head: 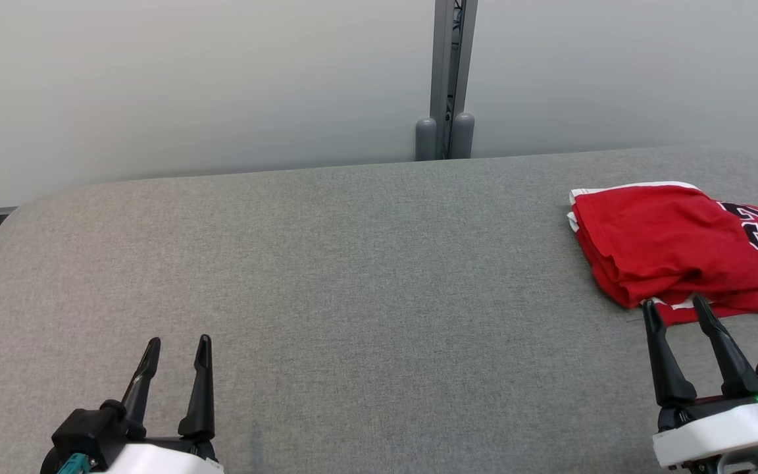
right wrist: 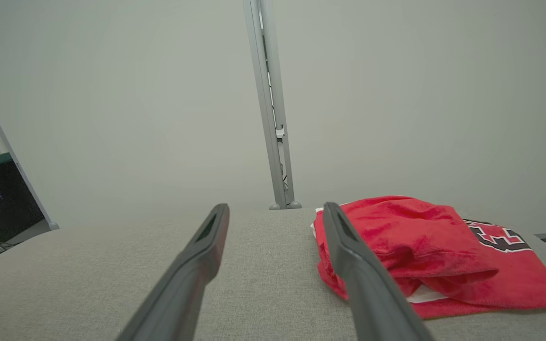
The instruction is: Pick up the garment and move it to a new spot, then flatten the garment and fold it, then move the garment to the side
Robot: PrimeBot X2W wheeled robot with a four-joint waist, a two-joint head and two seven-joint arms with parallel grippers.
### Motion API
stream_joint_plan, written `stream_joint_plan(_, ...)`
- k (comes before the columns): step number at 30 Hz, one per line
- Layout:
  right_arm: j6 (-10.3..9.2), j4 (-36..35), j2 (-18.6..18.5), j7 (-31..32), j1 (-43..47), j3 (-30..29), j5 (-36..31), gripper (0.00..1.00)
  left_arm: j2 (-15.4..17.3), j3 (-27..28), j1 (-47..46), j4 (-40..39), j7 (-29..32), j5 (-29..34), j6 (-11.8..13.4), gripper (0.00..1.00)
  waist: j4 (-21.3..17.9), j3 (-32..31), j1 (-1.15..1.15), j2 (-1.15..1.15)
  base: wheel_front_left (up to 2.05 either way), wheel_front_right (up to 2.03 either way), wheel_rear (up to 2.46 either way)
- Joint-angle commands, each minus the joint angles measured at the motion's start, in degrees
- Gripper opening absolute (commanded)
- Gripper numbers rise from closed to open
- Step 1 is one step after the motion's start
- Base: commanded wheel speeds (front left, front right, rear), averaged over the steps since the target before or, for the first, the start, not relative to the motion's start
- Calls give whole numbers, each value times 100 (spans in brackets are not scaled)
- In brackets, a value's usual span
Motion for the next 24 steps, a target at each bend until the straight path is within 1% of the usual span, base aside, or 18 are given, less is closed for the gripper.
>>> stream_joint_plan(1, 1, 58, -52, -24, -26, 23, 30, 100, -1, 39, -61, 17, -21, 63, -39, 100, 4, 1, 0, 0, 0, 0, 0)
stream_joint_plan(10, 1, 151, -31, -24, -91, 101, 62, 100, -73, 199, -140, 105, -22, 255, -158, 100, 35, -9, 0, 0, 0, 0, 0)
stream_joint_plan(24, 1, 231, -40, -24, -83, 146, 47, 100, -121, 268, -135, 212, -23, 351, -219, 100, 29, -21, 0, 0, 0, 0, 0)
